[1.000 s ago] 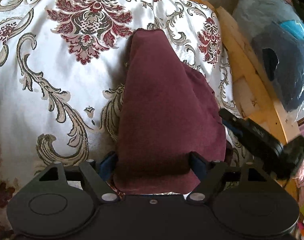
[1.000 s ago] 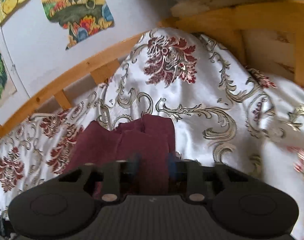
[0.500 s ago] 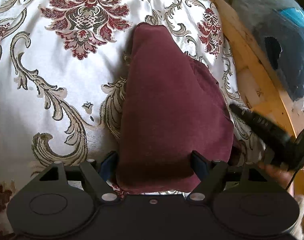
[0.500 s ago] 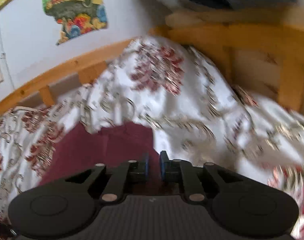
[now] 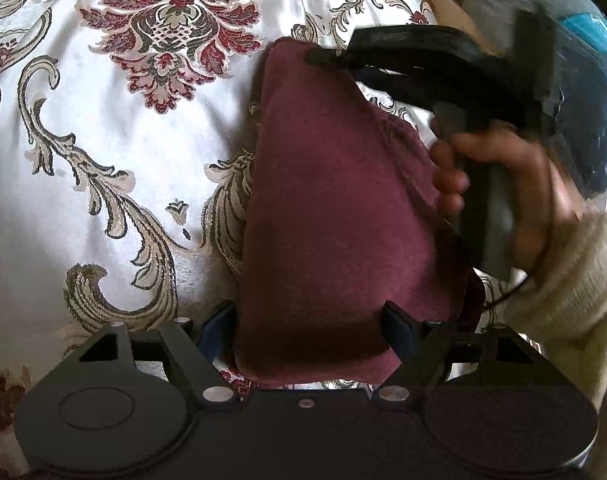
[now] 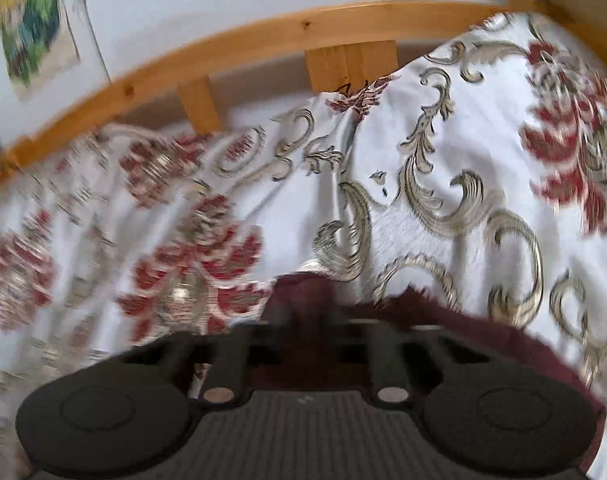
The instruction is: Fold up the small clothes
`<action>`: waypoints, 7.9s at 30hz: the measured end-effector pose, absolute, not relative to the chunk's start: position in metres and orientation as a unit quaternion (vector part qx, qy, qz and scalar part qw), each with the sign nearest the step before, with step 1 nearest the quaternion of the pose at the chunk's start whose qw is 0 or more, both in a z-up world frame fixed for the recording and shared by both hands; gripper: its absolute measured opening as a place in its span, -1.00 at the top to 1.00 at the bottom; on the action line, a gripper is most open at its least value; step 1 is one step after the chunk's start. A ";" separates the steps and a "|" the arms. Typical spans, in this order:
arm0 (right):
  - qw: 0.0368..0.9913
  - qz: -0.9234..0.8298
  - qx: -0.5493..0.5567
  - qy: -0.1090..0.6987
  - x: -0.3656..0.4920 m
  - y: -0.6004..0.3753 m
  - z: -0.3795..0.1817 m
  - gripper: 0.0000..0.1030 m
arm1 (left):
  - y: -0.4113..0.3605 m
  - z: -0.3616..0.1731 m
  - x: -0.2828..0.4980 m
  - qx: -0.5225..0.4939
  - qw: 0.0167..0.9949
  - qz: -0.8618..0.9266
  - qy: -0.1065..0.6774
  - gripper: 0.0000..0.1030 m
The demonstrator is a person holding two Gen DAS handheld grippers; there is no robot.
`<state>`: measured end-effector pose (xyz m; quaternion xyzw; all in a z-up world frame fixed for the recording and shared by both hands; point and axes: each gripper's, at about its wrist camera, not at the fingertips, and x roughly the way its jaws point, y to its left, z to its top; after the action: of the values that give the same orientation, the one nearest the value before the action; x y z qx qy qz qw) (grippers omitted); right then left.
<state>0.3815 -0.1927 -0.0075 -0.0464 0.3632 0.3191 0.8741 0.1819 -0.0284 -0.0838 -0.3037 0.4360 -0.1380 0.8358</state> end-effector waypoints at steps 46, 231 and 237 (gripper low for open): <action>0.944 0.158 0.032 0.288 0.295 -0.370 -0.041 0.87 | -0.027 -0.085 0.179 -0.305 0.837 -0.135 0.434 -0.65; 0.949 0.263 -0.009 0.174 0.290 -0.176 0.020 -0.93 | 0.117 0.012 0.175 -0.215 0.921 0.086 0.313 -0.98; 0.952 0.267 0.013 0.149 0.258 -0.194 0.041 -1.00 | 0.101 0.037 0.154 -0.169 0.938 0.100 0.287 -0.98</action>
<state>0.2581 -0.1944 0.0411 0.0130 0.1491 0.2667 0.9521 0.1535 0.1009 0.0370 -0.1689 0.2873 0.0999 0.9375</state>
